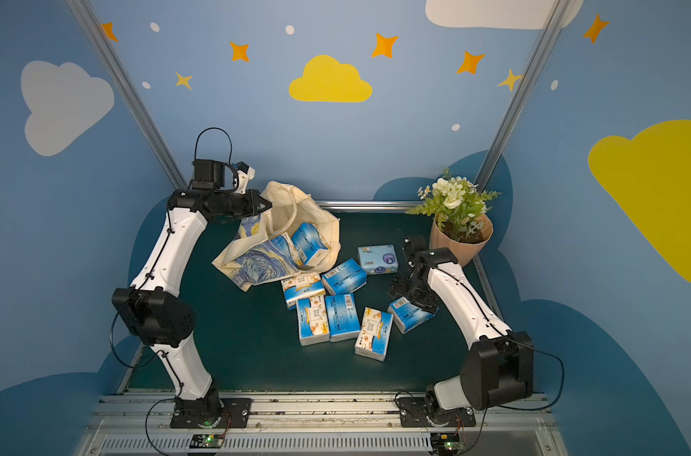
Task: Put tissues into the canvas bag
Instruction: Pick up the pack of facial tissues from the center of the board.
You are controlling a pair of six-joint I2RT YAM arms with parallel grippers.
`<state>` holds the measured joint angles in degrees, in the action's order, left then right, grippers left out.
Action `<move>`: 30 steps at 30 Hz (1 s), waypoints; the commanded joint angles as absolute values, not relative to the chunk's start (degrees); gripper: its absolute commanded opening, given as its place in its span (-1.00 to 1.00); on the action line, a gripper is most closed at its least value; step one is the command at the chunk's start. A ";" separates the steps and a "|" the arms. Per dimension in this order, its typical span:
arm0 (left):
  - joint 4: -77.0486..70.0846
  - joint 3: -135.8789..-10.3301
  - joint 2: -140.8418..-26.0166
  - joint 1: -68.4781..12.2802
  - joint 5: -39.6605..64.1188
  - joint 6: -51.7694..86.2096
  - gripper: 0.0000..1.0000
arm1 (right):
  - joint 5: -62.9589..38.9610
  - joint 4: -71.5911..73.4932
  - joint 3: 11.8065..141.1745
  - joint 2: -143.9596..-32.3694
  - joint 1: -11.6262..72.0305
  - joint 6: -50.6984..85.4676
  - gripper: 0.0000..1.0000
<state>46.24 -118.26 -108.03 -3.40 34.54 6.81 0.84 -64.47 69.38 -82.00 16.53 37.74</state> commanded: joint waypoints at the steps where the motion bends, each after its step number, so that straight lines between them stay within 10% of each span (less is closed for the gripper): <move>1: 46.38 -119.10 -109.08 -3.10 34.87 6.06 -0.92 | -3.38 -64.51 66.35 -82.13 16.18 41.07 0.87; 14: 47.55 -122.29 -111.03 -3.21 35.63 6.19 -0.92 | -23.32 -58.64 53.74 -75.32 17.83 29.65 0.88; 30: 50.45 -122.80 -109.88 -4.04 34.24 5.01 -0.92 | -14.87 -57.28 58.88 -86.73 31.52 28.82 0.88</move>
